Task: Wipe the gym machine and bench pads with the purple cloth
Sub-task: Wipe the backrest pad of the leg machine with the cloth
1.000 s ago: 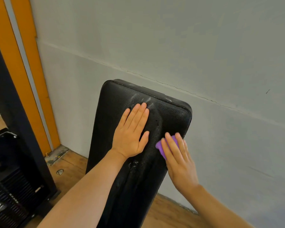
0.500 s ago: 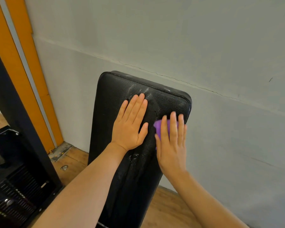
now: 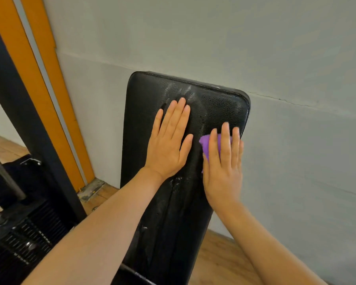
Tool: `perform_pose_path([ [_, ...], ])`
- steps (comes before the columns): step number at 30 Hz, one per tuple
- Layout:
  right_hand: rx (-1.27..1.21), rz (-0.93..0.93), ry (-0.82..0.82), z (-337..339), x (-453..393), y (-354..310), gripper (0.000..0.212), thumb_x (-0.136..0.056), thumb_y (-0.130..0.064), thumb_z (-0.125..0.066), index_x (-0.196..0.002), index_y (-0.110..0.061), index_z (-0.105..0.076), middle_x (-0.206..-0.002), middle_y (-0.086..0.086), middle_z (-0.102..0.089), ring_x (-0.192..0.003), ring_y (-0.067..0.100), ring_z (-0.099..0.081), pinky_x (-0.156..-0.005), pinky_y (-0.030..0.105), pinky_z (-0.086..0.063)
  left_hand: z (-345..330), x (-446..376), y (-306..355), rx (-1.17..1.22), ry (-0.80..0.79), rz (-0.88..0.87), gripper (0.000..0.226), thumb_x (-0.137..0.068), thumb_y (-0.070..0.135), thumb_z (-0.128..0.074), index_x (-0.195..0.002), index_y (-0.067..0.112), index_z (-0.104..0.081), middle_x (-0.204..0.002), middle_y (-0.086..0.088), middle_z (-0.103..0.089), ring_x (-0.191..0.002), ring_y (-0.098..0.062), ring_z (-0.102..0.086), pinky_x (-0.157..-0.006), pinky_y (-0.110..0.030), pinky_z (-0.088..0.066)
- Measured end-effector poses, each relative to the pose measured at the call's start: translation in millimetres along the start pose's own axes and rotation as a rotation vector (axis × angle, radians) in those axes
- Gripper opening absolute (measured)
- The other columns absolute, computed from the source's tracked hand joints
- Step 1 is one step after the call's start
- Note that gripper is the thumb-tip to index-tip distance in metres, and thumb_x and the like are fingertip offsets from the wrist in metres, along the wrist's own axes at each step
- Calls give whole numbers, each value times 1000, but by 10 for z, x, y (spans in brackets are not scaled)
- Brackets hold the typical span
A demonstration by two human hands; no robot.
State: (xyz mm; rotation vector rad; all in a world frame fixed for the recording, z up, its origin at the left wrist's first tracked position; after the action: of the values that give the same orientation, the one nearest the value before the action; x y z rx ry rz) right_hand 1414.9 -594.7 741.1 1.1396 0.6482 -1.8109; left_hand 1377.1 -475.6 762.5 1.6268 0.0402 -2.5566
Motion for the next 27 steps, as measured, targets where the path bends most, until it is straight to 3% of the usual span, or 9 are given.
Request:
perform_pose_path([
  [5, -17, -54, 62, -38, 337, 102, 54, -102, -10, -48, -149, 3, -25, -160, 16, -13, -151, 35, -2, -123, 46, -11, -46, 217, 36, 28, 11, -28, 59, -104, 31, -36, -153, 1, -26, -160, -20, -26, -153, -27, -12, -124, -51, -10],
  [7, 29, 27, -60, -232, 988, 3, 79, -88, -8, -69, -150, 3, -22, -161, 13, -9, -151, 36, 2, -124, 44, -7, -75, 228, -2, 15, 39, -38, 59, -103, 33, -35, -152, 0, -28, -159, -21, -28, -152, -28, -14, -124, -51, -11],
  [9, 111, 179, -292, -499, 1599, -142, 112, -60, -8, -91, -149, 1, -24, -157, 13, -18, -151, 35, 6, -123, 43, 1, -81, 230, -33, 19, 63, -33, 60, -102, 33, -36, -150, -2, -31, -158, -23, -30, -151, -29, -15, -124, -50, -10],
  [12, 143, 206, -447, -577, 1850, -206, 134, -48, -6, -96, -154, -1, -14, -160, 13, -14, -150, 35, 8, -123, 43, 5, -68, 251, -30, 21, 76, -45, 60, -101, 32, -37, -149, -3, -34, -157, -23, -32, -150, -28, -16, -124, -49, -10],
  [14, 105, 156, -332, -411, 1531, -193, 115, -63, -1, -88, -153, -1, -17, -164, 11, -3, -151, 34, 4, -123, 42, 3, -74, 260, -27, 19, 69, -54, 59, -101, 32, -38, -149, -3, -35, -157, -23, -32, -150, -32, -20, -124, -49, -10],
  [17, 67, -4, -45, -102, 684, -71, 68, -92, -1, -63, -148, 2, -26, -158, 17, -13, -148, 40, -8, -123, 44, -4, -60, 274, -31, 23, 73, -66, 60, -101, 32, -39, -150, -3, -34, -157, -24, -32, -149, -37, -24, -124, -49, -11],
  [19, 59, -72, 51, -15, 295, -17, 49, -103, -7, -44, -148, 6, -30, -156, 17, -14, -146, 43, -13, -123, 46, -8, -52, 277, -17, 25, 78, -74, 60, -101, 32, -38, -150, -2, -34, -157, -24, -32, -149, -37, -24, -124, -49, -11],
  [23, 73, -97, 13, -174, 778, -73, 55, -99, -10, -51, -147, 7, -28, -155, 16, -18, -147, 40, -11, -124, 43, -6, -43, 277, -16, 12, 92, -81, 59, -102, 32, -38, -150, -2, -34, -158, -23, -31, -149, -37, -24, -124, -49, -11],
  [27, 234, 155, -318, -577, 2018, -361, 101, -60, -15, -91, -143, -2, -34, -152, 13, -25, -141, 38, -13, -117, 49, -16, -42, 282, -2, 10, 102, -82, 59, -101, 31, -39, -150, -2, -36, -157, -23, -33, -148, -37, -26, -124, -49, -12],
])
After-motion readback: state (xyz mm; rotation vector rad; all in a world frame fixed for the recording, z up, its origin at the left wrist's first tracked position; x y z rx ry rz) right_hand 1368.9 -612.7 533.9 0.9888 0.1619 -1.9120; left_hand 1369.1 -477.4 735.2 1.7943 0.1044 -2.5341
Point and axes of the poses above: each hand's wrist, its own x-axis away from the middle knuckle, its own z-axis out of the back of the hand, y = z × x, the point moved 9 cm from there along -x, towards the middle knuckle
